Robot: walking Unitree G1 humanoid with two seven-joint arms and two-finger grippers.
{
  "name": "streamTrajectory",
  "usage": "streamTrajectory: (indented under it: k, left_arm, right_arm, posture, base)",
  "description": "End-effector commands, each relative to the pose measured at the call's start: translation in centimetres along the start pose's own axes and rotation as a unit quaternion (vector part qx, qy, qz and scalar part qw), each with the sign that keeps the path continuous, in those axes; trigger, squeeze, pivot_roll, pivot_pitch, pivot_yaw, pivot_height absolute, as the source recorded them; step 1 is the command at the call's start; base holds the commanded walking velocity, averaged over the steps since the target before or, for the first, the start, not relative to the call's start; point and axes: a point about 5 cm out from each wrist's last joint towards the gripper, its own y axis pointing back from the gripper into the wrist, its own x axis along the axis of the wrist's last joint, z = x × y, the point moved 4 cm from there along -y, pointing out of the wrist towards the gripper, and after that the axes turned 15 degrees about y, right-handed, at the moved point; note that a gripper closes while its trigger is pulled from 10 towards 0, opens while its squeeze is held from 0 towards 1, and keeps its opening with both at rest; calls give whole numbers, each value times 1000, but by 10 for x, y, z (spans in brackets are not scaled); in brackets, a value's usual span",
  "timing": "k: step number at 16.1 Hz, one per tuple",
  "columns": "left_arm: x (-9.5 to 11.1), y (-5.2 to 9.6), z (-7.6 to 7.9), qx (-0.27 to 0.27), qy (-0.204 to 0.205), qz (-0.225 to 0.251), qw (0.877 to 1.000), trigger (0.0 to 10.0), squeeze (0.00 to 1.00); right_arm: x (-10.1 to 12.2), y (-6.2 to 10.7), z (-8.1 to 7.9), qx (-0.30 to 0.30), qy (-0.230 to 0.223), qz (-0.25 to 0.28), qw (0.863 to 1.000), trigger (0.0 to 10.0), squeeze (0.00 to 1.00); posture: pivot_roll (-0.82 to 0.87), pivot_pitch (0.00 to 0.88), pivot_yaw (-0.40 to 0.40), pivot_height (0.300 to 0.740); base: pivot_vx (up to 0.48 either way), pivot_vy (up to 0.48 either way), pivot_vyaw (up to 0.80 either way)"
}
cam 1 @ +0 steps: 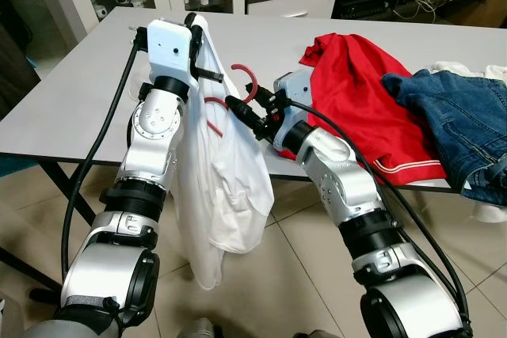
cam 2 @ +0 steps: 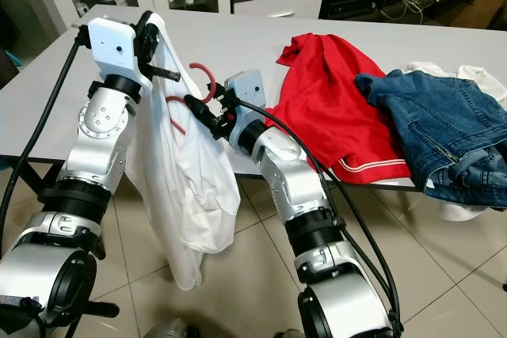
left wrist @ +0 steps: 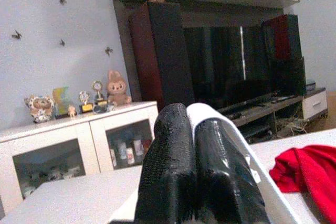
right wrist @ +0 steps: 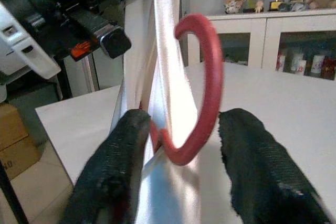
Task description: Hang hanger
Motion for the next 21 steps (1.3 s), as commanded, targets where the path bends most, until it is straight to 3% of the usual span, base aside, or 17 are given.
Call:
streamTrajectory:
  k: [1,6,12,15,21]
  left_arm:
    - [8,-2,4,-12,-6,13,1000,10000,0]
    - [7,-1,4,-10,-4,11,1000,10000,0]
    - [1,0,5,-9,0,-4,1000,10000,0]
    - [-7,5,-6,8,12,-22,1000,10000,0]
    - [-5,3,-5,10,12,-21,1000,10000,0]
  right_arm:
    - [7,-2,5,-9,1,11,1000,0,0]
    - [14,0,17,-43,-1,24,999,0,0]
    - [23,7,10,-22,-20,60,998,0,0]
    - [33,15,7,6,-22,83,996,0,0]
    - [29,20,-1,34,-17,72,997,0,0]
  posture:
    - [-41,0,27,740]
    - [-45,0,28,740]
    - [-49,0,32,740]
    - [-46,0,32,740]
    - [-48,0,35,740]
  base:
    - [0,0,0]
    - [0,0,0]
    - [0,0,0]
    - [0,0,0]
    - [0,0,0]
